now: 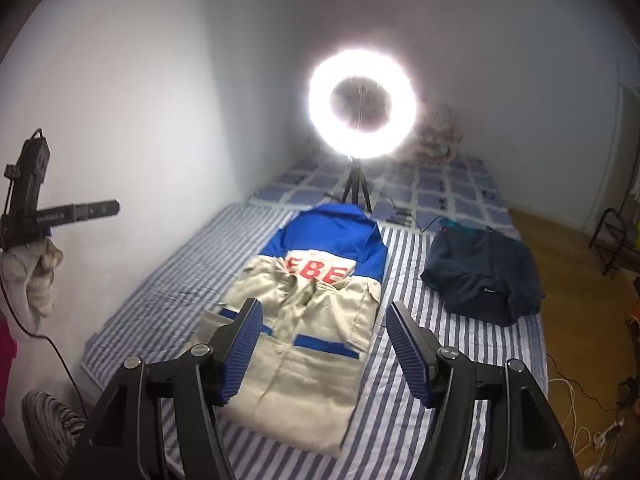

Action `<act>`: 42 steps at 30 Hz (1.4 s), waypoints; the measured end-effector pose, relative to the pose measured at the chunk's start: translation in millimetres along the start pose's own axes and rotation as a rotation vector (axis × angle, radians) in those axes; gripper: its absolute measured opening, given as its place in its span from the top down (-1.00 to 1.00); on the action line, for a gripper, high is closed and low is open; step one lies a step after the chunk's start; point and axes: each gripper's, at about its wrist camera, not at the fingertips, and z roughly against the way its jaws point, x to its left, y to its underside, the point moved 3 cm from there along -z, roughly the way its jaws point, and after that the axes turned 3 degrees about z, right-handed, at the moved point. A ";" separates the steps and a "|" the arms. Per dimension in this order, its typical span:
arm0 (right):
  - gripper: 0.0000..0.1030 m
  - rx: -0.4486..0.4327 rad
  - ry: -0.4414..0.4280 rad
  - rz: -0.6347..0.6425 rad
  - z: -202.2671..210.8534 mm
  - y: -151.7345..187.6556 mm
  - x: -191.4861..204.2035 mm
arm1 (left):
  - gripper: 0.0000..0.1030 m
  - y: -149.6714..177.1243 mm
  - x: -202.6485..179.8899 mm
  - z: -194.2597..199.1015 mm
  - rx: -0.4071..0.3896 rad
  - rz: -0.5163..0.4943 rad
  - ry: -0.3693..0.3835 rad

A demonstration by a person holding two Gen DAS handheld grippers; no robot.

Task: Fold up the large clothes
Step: 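Move both tools to the blue collar and grasp it, then lift the collar with both tools and fold it over toward the hem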

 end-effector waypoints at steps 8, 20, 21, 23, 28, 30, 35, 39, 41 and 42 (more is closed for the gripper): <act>-0.13 0.077 -0.045 -0.007 -120.2 -31.6 -60.0 | 0.08 -39.9 25.7 -149.4 0.136 -0.008 -0.004; 0.07 0.219 -0.041 -0.066 -379.9 -53.6 -131.3 | 0.08 -75.5 100.1 -396.7 0.247 0.042 -0.034; 0.07 0.221 -0.052 -0.076 -398.4 -54.7 -134.6 | 0.08 -76.9 106.7 -410.0 0.257 0.066 -0.011; 0.07 0.220 -0.069 -0.090 -422.8 -55.2 -139.0 | 0.08 -78.6 116.2 -428.9 0.276 0.091 0.016; 0.05 0.240 -0.082 -0.115 -479.0 -58.1 -144.7 | 0.08 -77.5 117.9 -468.0 0.322 0.020 -0.022; 0.05 0.255 -0.083 -0.110 -495.4 -56.9 -145.4 | 0.08 -74.7 114.2 -482.5 0.346 -0.023 -0.031; 0.02 0.233 -0.123 -0.136 -515.4 -54.7 -148.3 | 0.10 -69.2 99.1 -495.1 0.327 -0.097 -0.009; 0.56 0.224 -0.177 -0.141 -515.5 -53.9 -146.1 | 0.89 -69.0 89.7 -495.6 0.305 -0.098 0.024; 1.00 0.218 -0.180 -0.129 -513.8 -54.3 -143.7 | 0.96 -69.1 82.9 -491.0 0.277 -0.136 -0.001; 1.00 0.207 -0.169 -0.118 -510.7 -55.3 -141.9 | 0.97 -69.8 80.7 -487.4 0.263 -0.146 -0.012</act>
